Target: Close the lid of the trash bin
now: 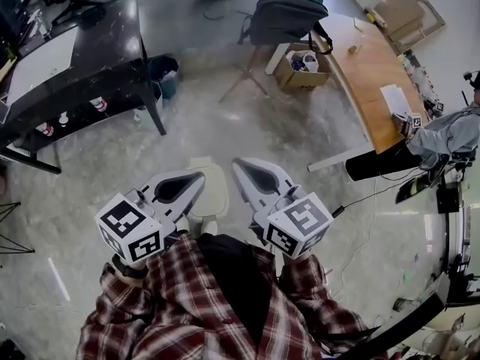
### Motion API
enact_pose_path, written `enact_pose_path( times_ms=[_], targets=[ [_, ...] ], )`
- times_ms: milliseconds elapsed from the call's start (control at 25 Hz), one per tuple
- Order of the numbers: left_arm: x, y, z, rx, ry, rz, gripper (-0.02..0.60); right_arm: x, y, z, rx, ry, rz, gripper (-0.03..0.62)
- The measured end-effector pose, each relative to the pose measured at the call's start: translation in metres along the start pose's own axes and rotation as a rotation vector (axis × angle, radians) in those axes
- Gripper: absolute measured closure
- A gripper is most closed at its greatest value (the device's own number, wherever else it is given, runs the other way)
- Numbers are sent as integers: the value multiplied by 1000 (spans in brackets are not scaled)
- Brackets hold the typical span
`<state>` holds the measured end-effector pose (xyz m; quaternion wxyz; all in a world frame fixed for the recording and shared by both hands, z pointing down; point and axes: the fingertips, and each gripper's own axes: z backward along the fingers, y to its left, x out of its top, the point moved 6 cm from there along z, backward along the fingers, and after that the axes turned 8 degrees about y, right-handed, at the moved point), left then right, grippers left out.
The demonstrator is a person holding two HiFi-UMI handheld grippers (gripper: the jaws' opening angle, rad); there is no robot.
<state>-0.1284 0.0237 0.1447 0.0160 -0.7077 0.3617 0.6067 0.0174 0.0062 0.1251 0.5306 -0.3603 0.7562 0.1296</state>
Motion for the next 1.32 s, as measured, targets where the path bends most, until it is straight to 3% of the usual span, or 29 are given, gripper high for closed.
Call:
enact_pose_path(
  times_ms=[760,1320],
  targets=[
    [9,2,-2,-40,-40,62,569,-3,7,-17,24,9,-40,582],
    [7,3,13,-19,-46,68,570,-6,20,-20,43,3,-51,582]
  ],
)
